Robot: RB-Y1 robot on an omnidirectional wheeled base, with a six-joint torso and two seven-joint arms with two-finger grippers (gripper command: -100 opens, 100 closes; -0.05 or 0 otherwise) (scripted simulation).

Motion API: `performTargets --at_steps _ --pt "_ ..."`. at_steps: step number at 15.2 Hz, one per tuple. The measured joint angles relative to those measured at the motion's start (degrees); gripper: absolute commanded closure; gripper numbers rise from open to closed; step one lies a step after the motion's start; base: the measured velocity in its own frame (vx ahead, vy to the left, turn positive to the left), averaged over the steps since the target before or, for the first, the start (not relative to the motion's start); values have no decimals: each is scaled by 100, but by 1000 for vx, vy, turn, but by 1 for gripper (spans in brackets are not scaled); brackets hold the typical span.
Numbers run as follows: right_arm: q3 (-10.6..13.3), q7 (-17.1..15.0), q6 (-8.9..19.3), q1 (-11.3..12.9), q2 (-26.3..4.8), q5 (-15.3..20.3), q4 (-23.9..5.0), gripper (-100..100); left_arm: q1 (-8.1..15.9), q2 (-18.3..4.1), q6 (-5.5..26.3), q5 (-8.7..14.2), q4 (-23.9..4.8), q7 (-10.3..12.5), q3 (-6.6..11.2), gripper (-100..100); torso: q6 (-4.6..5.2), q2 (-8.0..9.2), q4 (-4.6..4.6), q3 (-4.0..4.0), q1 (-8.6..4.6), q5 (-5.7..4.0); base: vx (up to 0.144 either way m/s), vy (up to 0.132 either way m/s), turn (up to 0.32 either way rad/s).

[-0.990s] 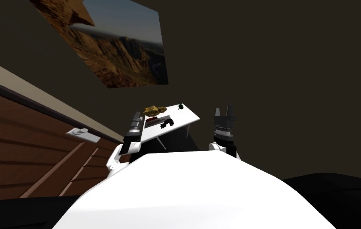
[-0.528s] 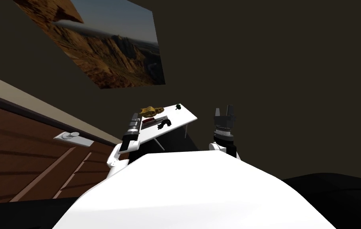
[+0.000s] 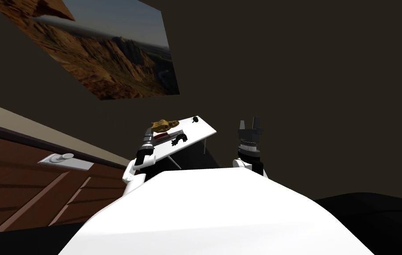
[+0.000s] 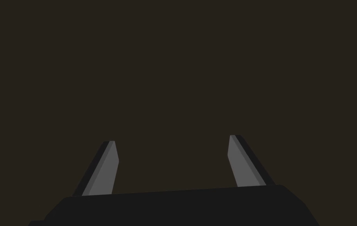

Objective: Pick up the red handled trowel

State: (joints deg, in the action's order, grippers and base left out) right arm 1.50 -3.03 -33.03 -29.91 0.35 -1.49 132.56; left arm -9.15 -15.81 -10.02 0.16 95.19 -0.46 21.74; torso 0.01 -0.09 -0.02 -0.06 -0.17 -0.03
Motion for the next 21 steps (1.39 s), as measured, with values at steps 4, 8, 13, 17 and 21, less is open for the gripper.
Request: performTargets --at_steps 4,8,13,17,21 --pt "0 0 0 0 0 0 0 0 224 169 215 6 -336 -44 196 -100 0 -2 0 -1 8 2 28 -19 -72" --pt "0 0 0 0 0 0 0 0 505 508 449 5 -735 -117 434 -100 0 -9 -2 -5 11 3 48 -9 -85" --pt "-1 0 0 0 -1 0 0 0 728 1049 673 9 -1030 -171 665 -100 0 -12 -3 -7 23 5 58 17 -52" --pt "-1 0 0 -1 -1 0 0 0 826 1482 743 17 -1150 -191 768 -100 -2 -13 -3 -7 31 6 56 43 -17" --pt "-1 0 0 0 -1 0 0 0 844 1609 764 17 -1177 -196 789 100 -3 5 1 3 21 4 11 11 -2"
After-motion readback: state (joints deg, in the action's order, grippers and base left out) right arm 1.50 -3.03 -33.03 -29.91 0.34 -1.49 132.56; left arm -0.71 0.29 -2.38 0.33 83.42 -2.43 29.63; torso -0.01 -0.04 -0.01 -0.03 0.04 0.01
